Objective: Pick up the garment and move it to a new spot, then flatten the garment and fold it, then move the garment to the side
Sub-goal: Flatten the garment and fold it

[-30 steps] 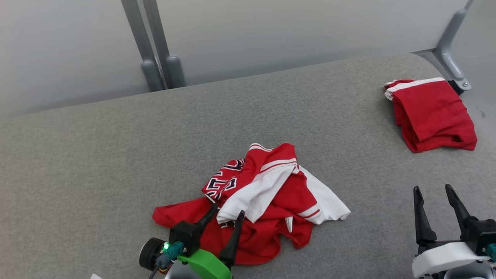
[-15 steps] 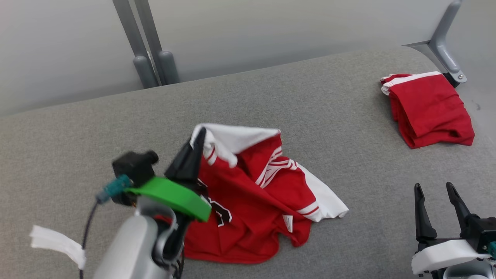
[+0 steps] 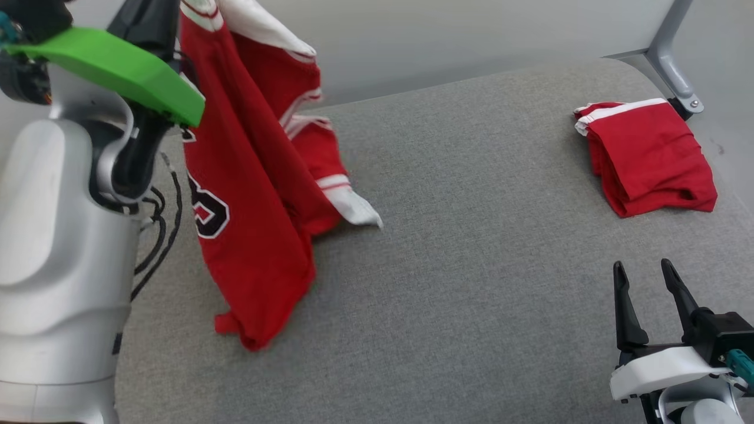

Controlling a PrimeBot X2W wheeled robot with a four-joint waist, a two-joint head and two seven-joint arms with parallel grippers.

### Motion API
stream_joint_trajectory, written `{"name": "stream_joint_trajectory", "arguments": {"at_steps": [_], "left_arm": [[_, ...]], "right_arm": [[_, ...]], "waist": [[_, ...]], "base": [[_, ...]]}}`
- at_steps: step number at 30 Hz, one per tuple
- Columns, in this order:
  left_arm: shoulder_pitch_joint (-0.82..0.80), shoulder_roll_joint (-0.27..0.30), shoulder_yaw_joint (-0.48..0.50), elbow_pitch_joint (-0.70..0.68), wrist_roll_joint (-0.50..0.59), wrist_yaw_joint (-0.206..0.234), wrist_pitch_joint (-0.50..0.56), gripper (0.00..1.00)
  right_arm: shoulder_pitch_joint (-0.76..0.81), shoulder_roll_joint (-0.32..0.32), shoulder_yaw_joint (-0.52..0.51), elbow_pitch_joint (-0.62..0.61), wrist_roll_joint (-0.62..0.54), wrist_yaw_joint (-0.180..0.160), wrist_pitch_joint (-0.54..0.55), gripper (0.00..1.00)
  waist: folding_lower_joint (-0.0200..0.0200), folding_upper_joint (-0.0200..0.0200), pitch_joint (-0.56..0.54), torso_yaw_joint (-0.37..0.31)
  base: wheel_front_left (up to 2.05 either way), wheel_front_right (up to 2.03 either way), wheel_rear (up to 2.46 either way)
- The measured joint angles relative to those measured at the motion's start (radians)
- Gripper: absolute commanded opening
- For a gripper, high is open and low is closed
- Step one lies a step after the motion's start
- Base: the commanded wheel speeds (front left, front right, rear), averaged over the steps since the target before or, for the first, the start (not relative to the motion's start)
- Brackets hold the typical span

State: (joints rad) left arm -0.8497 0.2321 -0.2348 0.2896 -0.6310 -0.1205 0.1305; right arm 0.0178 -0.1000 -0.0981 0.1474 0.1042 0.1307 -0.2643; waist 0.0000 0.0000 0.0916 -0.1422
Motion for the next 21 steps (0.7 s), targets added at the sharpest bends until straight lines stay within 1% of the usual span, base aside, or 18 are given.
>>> {"name": "stream_joint_trajectory", "arguments": {"at_steps": [1, 3, 6, 9, 12, 15, 18, 21], "left_arm": [[-0.018, 0.005, -0.002, 0.006, -0.012, -0.003, 0.006, 0.00], [-0.054, 0.006, -0.002, 0.022, -0.075, -0.004, 0.030, 0.00], [-0.073, 0.009, -0.025, 0.041, -0.129, -0.006, 0.047, 0.00], [-0.070, 0.006, -0.074, 0.040, -0.174, -0.006, 0.044, 0.00], [-0.038, -0.006, -0.133, 0.005, -0.220, -0.007, 0.034, 0.00], [0.009, -0.019, -0.191, -0.062, -0.290, -0.007, 0.047, 0.00], [0.055, -0.030, -0.244, -0.172, -0.383, -0.007, 0.093, 0.00], [0.111, -0.030, -0.282, -0.313, -0.496, -0.007, 0.153, 0.00]], "right_arm": [[0.000, 0.002, 0.000, 0.001, 0.000, 0.000, 0.000, 1.00], [-0.002, 0.007, 0.002, 0.003, 0.001, 0.000, 0.000, 1.00], [-0.005, 0.010, 0.005, 0.005, 0.001, 0.000, 0.000, 1.00], [-0.019, 0.015, 0.015, 0.008, 0.001, 0.000, 0.000, 1.00], [-0.029, 0.015, 0.019, 0.011, 0.002, 0.000, 0.000, 1.00], [-0.033, 0.010, 0.018, 0.014, 0.003, 0.000, 0.000, 1.00], [-0.034, 0.007, 0.012, 0.013, 0.003, 0.000, 0.000, 1.00], [-0.033, 0.008, 0.012, 0.013, 0.003, 0.000, 0.000, 1.00]], "waist": [[0.0000, 0.0000, 0.003, -0.003], [0.0000, 0.0000, 0.011, -0.008], [0.0000, 0.0000, 0.023, -0.014], [0.0000, 0.0000, 0.035, -0.021], [0.0000, 0.0000, 0.043, -0.032], [0.0000, 0.0000, 0.047, -0.043], [0.0000, 0.0000, 0.051, -0.052], [0.0000, 0.0000, 0.053, -0.061]], "base": [[0.00, 0.00, 0.00], [0.00, 0.00, 0.00], [0.00, 0.00, 0.00], [0.00, 0.00, 0.00], [0.00, 0.00, 0.00], [0.00, 0.00, 0.00], [0.00, 0.00, 0.00], [0.00, 0.00, 0.00]]}}
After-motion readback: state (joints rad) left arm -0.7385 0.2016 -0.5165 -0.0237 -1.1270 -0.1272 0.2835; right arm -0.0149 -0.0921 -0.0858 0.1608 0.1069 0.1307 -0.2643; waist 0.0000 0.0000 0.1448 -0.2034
